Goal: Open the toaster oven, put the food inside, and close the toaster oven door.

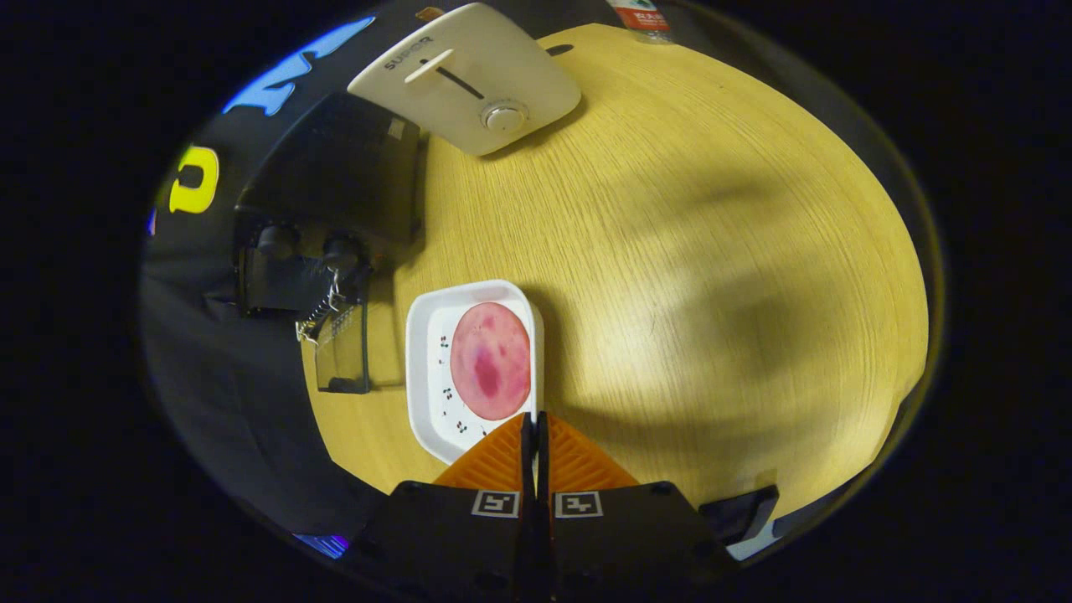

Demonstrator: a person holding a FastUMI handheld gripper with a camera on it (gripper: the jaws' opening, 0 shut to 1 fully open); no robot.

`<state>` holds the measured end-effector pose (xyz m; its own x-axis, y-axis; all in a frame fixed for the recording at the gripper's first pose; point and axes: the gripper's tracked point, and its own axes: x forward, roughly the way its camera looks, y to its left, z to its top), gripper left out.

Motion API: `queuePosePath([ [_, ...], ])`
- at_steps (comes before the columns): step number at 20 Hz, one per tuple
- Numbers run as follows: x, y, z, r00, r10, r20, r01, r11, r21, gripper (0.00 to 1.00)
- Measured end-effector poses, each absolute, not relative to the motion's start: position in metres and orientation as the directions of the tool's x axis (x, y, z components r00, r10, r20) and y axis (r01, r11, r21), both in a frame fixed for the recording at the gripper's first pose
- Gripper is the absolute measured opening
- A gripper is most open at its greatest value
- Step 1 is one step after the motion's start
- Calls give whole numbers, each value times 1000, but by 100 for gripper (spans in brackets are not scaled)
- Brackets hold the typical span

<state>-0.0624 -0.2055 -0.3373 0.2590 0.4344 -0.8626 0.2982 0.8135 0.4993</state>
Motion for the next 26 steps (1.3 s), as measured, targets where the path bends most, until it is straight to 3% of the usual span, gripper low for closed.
queuePosePath([
  [11,-116,-169,-254,506,416,-755,383,676,629,2],
  [17,-146,-96,-221,556,468,-687,353,615,705,2],
  [26,-132,-22,-197,554,521,-649,299,604,739,2],
])
